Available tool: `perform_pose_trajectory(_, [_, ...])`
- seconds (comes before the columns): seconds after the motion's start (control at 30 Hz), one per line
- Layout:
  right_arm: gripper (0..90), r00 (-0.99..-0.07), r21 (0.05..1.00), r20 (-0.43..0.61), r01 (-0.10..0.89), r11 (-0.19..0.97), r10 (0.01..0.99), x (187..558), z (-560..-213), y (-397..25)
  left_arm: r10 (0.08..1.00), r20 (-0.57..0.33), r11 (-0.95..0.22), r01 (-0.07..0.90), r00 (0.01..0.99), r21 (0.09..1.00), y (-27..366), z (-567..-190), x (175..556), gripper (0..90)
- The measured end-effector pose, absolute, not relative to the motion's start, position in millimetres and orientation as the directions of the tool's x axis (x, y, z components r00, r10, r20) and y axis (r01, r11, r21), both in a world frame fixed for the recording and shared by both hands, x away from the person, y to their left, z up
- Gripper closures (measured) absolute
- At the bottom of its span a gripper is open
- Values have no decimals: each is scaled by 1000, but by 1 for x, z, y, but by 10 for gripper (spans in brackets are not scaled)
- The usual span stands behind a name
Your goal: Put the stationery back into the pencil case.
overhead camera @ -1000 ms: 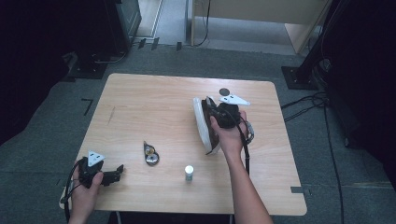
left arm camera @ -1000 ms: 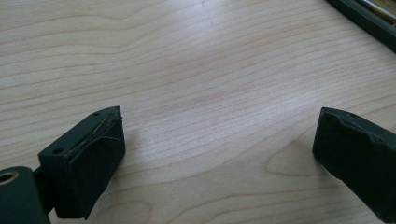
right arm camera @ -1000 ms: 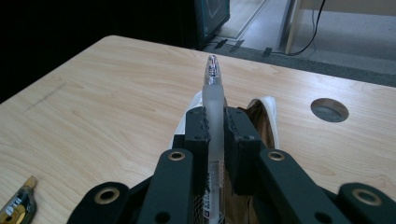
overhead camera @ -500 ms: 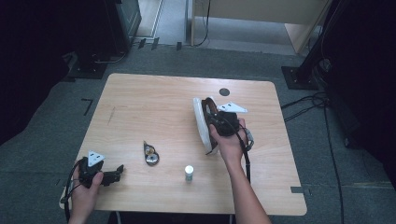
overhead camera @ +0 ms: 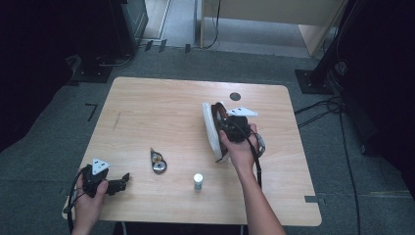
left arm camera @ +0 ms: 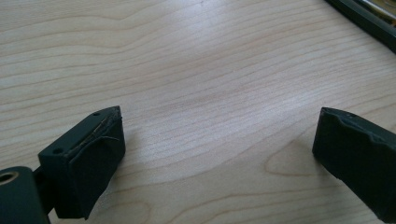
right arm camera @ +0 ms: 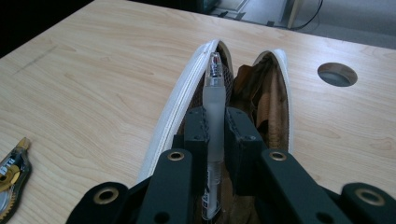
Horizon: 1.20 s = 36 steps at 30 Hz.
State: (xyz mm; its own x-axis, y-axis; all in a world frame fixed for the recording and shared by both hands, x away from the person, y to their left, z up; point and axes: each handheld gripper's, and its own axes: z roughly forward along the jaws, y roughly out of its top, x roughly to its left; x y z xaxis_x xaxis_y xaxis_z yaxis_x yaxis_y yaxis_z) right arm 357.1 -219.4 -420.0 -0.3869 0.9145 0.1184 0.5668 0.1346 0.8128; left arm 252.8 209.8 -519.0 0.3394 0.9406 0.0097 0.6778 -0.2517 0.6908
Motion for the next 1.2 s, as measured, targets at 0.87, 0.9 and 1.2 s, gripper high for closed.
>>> perform_pose_trajectory(0.87, [627, -409, 845, 122, 521, 122, 904, 333, -407, -223, 939, 11, -256, 676, 344, 691, 210, -519, 253, 27])
perform_pose_trajectory(0.9, [607, -415, 849, 127, 515, 117, 901, 330, -407, -223, 939, 10, -255, 676, 344, 691, 210, -519, 253, 27])
perform_pose_trajectory(1.2, [449, -474, 863, 137, 488, 130, 870, 299, -412, -223, 939, 11, -256, 676, 345, 691, 210, -519, 253, 27])
